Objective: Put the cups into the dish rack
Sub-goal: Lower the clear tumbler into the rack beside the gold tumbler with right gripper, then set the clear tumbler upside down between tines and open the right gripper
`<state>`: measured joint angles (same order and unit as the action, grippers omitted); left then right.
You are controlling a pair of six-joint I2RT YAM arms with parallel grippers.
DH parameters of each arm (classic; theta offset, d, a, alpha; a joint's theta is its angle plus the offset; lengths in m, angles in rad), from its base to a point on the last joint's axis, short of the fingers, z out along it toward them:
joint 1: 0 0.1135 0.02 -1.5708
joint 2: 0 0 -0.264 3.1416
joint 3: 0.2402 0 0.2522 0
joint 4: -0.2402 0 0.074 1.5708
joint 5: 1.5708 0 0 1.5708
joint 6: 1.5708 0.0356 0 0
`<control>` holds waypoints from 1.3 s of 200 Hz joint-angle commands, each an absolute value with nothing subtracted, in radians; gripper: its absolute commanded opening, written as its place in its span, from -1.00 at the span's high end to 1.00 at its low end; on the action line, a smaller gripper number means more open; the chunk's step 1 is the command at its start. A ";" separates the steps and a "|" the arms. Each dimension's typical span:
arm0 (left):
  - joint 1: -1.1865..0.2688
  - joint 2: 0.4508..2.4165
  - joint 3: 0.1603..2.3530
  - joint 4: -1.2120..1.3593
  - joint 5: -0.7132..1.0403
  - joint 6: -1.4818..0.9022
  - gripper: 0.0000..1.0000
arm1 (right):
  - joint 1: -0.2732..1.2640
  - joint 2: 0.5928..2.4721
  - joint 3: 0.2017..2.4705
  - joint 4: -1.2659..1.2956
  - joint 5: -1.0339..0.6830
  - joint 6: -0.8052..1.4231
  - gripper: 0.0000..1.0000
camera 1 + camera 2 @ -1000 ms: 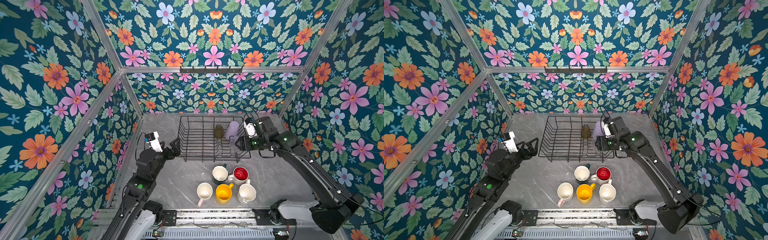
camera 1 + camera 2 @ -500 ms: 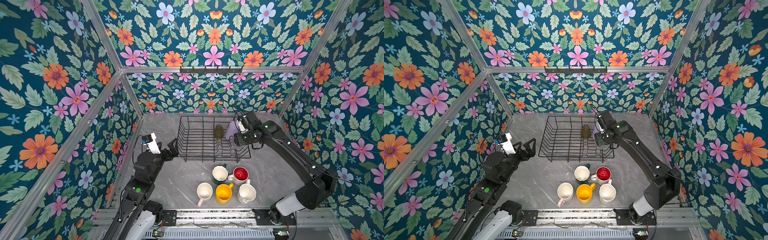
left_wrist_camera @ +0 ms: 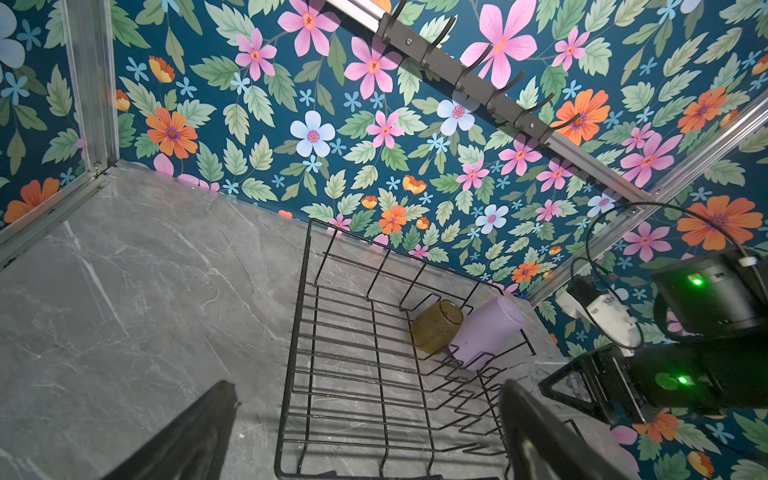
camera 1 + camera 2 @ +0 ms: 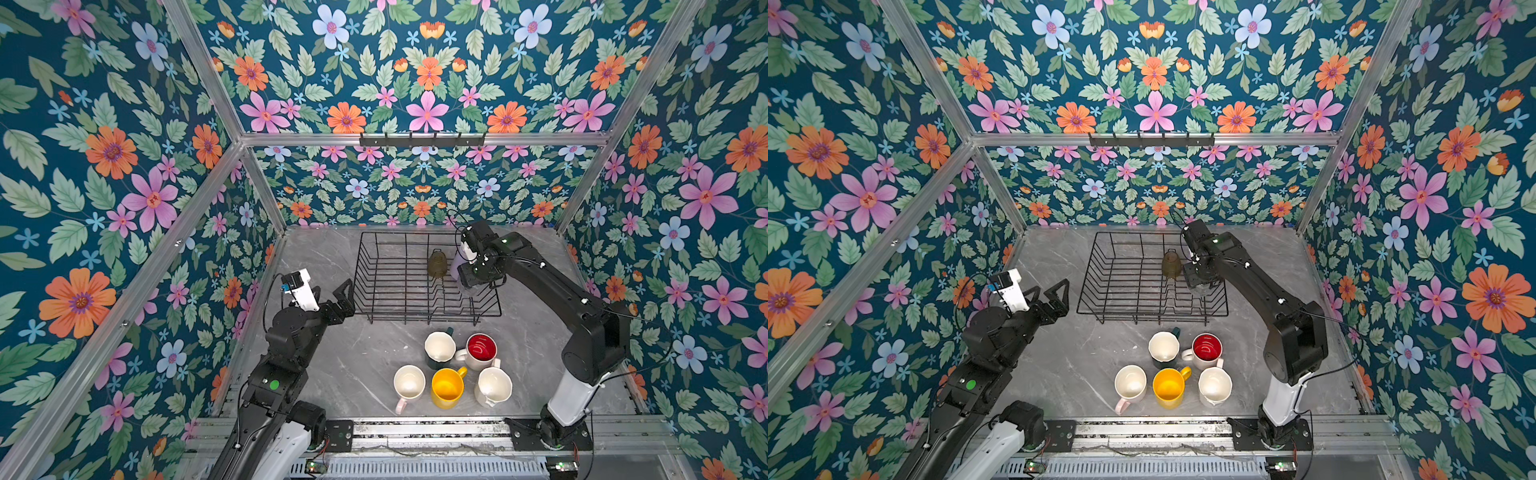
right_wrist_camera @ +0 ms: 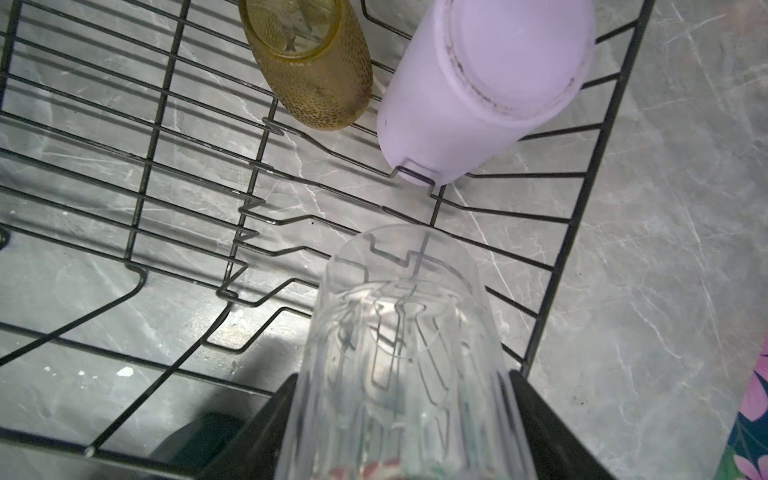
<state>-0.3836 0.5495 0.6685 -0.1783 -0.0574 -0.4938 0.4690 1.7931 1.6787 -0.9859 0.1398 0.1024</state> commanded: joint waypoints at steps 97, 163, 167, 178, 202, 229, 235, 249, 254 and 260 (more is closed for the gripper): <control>-0.382 0.534 0.681 -0.200 -0.081 -0.468 -0.99 | 0.444 1.967 1.764 -0.947 0.159 0.082 1.00; -0.383 0.532 0.681 -0.204 -0.084 -0.465 -0.99 | 0.437 2.019 1.764 -0.946 0.157 0.090 1.00; -0.382 0.533 0.681 -0.204 -0.084 -0.465 -0.99 | 0.437 2.020 1.763 -0.948 0.155 0.089 1.00; -0.382 0.533 0.681 -0.206 -0.084 -0.465 -0.99 | 0.437 2.024 1.761 -0.949 0.148 0.091 1.00; -0.383 0.532 0.681 -0.208 -0.085 -0.464 -0.99 | 0.438 2.031 1.755 -0.954 0.136 0.096 0.55; -0.382 0.530 0.681 -0.212 -0.086 -0.465 -0.99 | 0.437 2.024 1.745 -0.951 0.121 0.101 0.03; -0.383 0.531 0.679 -0.213 -0.086 -0.465 -0.99 | 0.437 2.022 1.743 -0.950 0.120 0.100 -0.07; -0.383 0.527 0.680 -0.216 -0.087 -0.465 -0.99 | 0.437 2.012 1.735 -0.947 0.116 0.103 -0.23; -0.383 0.526 0.678 -0.216 -0.088 -0.464 -0.99 | 0.438 2.009 1.732 -0.944 0.115 0.103 -0.28; -0.382 0.525 0.677 -0.216 -0.088 -0.466 -0.99 | 0.437 2.004 1.729 -0.942 0.114 0.104 -0.32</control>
<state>-0.3836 0.5297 0.6758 -0.2192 -0.0788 -0.4728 0.4381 2.0171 1.7405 -0.9249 0.1219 0.0994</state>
